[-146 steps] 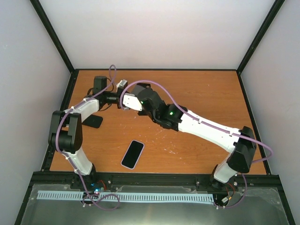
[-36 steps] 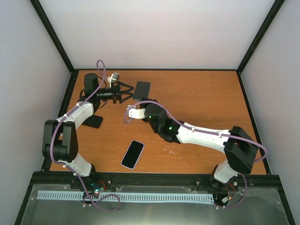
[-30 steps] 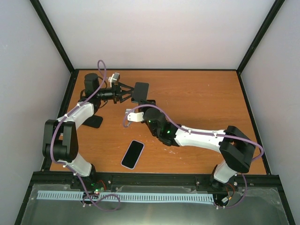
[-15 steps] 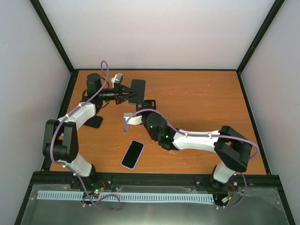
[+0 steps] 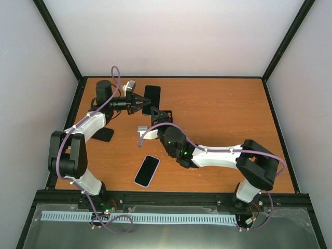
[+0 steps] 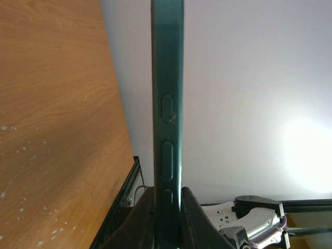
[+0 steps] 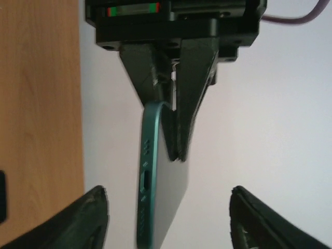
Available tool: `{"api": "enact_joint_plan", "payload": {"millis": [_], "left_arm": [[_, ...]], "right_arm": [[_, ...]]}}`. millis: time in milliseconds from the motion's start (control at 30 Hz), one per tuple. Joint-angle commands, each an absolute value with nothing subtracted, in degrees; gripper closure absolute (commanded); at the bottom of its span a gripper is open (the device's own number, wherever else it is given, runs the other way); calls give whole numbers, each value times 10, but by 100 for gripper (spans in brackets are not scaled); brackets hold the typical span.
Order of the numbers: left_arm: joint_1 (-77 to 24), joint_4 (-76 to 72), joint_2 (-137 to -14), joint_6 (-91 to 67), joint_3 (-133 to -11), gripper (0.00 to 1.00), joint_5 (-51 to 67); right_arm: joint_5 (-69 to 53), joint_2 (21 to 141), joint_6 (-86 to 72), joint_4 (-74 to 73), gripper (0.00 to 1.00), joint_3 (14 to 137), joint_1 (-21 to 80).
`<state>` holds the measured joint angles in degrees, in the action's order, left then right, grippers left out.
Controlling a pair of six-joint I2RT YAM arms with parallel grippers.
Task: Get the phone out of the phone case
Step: Place the phone at the center of the board.
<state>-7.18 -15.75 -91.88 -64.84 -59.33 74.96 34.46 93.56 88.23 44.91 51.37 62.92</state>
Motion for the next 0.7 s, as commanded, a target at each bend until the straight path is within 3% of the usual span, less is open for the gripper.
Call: {"api": "enact_joint_plan", "payload": {"millis": [0, 67, 200, 433, 667], "left_arm": [[-46, -156, -921, -607, -639, 99, 743], [-36, -155, -922, -595, -639, 99, 741], [-23, -154, -921, -566, -635, 99, 731], [-20, -168, -890, -512, -626, 99, 682], [-20, -278, -866, -527, -596, 99, 677]], "right_arm": [[339, 905, 817, 397, 34, 510, 635], [330, 894, 756, 330, 26, 518, 634], [298, 879, 636, 174, 19, 568, 622], [116, 862, 395, -92, 18, 709, 519], [-135, 854, 248, -195, 16, 785, 426]]}}
